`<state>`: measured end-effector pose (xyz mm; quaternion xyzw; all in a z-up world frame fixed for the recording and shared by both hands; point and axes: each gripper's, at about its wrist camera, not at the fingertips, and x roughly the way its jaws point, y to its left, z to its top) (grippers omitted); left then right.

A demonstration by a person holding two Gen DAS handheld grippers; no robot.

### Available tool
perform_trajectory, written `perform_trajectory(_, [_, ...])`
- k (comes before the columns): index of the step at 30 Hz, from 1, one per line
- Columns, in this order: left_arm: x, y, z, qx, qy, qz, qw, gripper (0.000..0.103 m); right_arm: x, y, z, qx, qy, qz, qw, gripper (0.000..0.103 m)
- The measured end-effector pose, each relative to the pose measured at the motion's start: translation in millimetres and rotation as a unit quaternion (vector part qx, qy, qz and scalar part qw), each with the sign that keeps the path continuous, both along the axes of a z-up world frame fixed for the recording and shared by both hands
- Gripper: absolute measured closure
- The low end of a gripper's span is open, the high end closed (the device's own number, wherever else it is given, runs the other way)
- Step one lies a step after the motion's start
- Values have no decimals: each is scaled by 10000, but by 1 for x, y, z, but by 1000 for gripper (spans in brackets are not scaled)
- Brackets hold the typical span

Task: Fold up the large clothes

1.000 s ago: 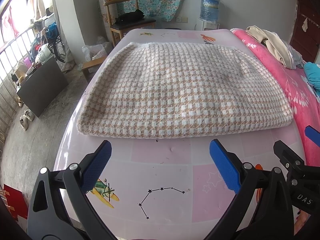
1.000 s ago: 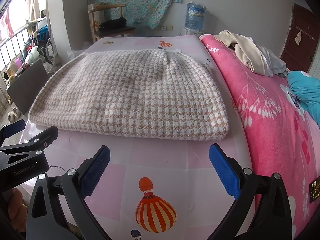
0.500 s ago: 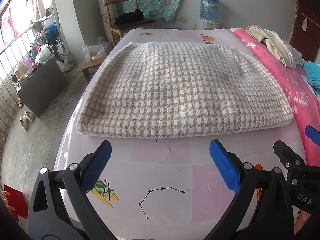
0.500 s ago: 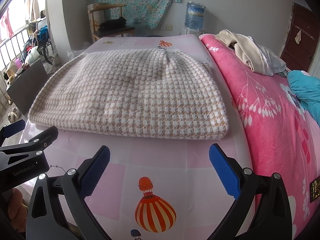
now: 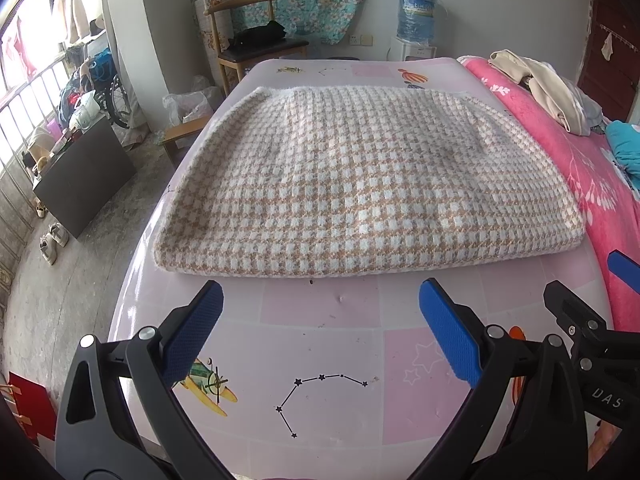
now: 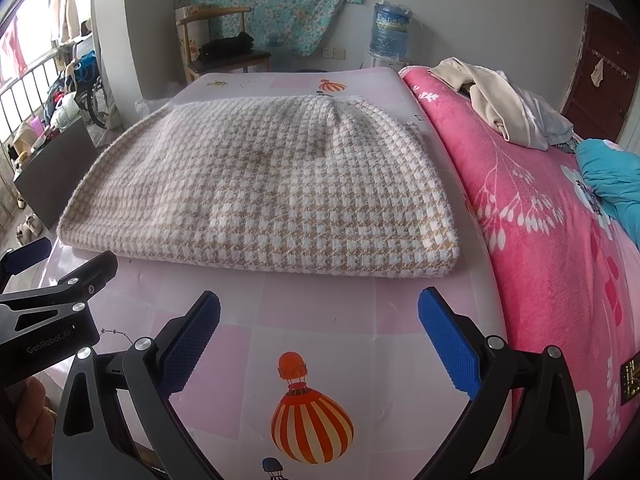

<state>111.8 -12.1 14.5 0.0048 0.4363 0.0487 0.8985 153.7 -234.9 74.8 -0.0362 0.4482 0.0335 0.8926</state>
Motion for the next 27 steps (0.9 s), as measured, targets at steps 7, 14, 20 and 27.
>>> perform_trajectory(7, [0,0,0,-4,2,-4,10000,8,0,0,0,-4,-3,8,10000,6])
perform_trajectory(14, [1,1,0,-22,10,1,10000,8,0,0,0,-1,1,2,10000,6])
perform_trajectory(20, [1,2,-1,-33,29,11,10000,8,0,0,0,-2,2,2,10000,6])
perform_trajectory(27, [1,3,-2,-54,41,14,10000,8,0,0,0,-1,2,2,10000,6])
